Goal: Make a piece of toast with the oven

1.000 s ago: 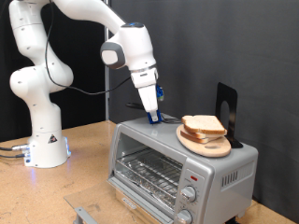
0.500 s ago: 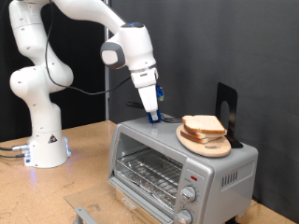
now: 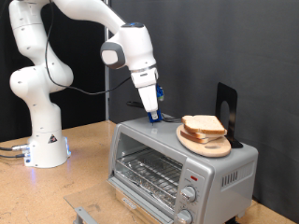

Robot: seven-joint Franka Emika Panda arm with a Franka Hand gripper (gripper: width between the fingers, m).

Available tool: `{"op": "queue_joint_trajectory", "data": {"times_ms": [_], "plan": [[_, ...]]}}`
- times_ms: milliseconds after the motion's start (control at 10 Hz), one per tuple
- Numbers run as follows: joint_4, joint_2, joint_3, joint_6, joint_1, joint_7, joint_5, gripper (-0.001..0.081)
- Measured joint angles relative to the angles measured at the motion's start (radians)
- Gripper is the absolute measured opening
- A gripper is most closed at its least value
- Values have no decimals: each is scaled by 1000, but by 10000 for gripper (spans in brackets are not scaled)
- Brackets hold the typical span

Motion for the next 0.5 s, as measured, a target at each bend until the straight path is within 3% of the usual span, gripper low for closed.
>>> {"op": "queue_joint_trajectory", "data": {"times_ms": [500], "plan": [[12, -28, -6, -10, 9, -23, 57, 442]]}}
